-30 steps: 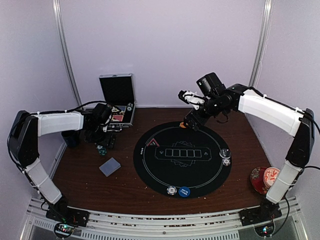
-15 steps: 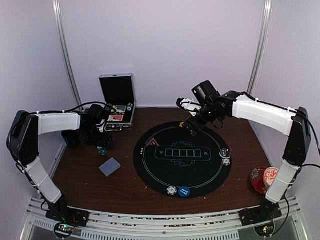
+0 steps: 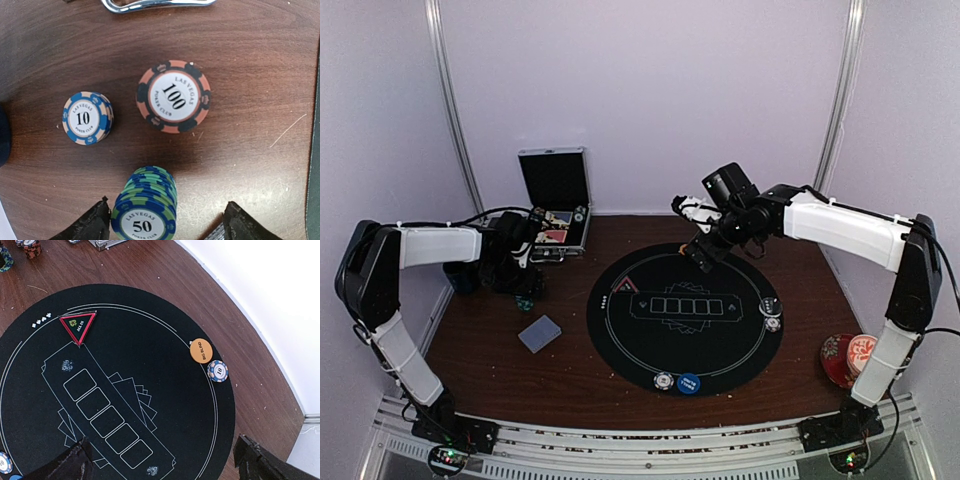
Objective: Distribute texas hold em gaming equipment
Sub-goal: Pick up the pile of poker chips from the pile of poker chips.
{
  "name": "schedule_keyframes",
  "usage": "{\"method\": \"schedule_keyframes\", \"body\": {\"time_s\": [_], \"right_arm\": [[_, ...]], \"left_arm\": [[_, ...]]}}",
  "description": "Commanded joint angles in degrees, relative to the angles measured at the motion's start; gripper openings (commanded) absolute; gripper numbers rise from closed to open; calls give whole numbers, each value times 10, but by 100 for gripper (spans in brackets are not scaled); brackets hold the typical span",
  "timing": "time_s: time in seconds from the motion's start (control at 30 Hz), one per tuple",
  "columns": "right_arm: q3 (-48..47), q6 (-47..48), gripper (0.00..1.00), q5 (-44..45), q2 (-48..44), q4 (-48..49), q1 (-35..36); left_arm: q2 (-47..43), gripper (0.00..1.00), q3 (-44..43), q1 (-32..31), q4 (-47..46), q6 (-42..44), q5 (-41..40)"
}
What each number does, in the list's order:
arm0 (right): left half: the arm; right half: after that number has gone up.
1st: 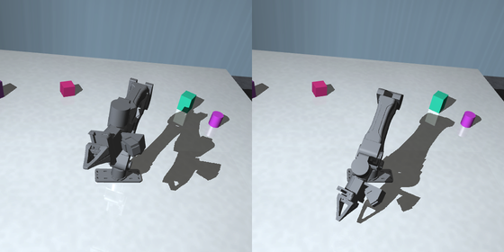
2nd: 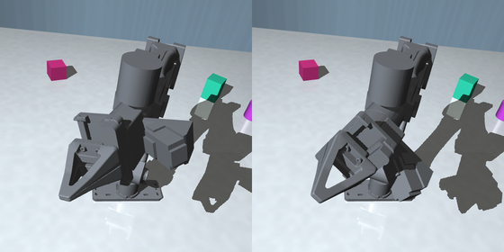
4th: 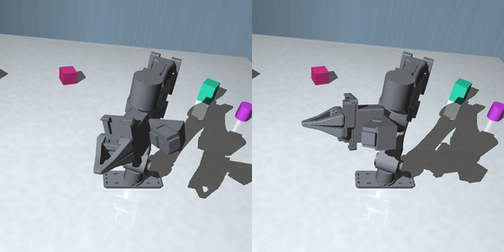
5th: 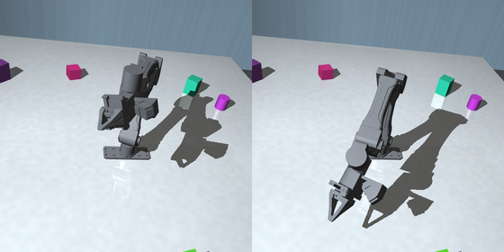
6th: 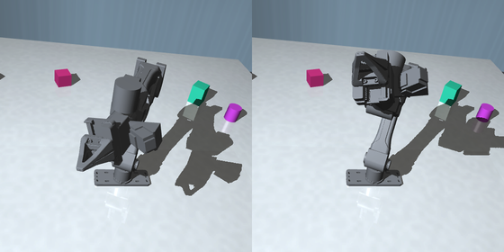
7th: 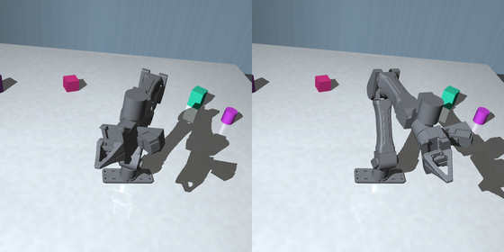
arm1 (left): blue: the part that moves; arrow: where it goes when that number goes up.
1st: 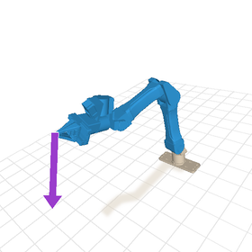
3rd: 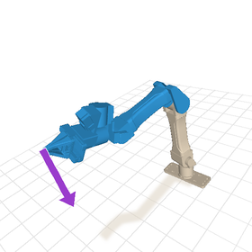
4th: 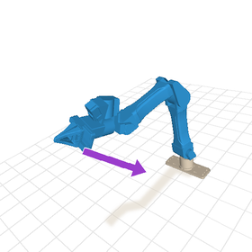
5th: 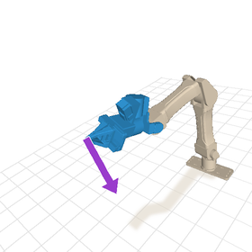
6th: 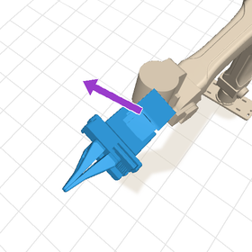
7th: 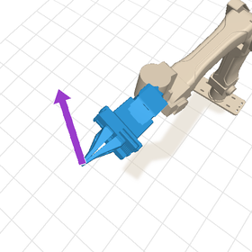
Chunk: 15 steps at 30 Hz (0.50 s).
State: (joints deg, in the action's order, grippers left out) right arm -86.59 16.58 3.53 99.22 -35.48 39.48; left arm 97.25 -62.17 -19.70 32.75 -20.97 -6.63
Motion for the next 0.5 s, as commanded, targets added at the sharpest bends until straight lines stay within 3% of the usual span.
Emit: {"method": "schedule_keyframes", "body": {"time_s": [0.0,0.47], "right_arm": [[9,5,100,15,3,10,4],[11,5,100,25,14,15,6]], "left_arm": [[2,78,6,8,-17,-4,9],[-4,73,12,20,-19,-4,28]]}}
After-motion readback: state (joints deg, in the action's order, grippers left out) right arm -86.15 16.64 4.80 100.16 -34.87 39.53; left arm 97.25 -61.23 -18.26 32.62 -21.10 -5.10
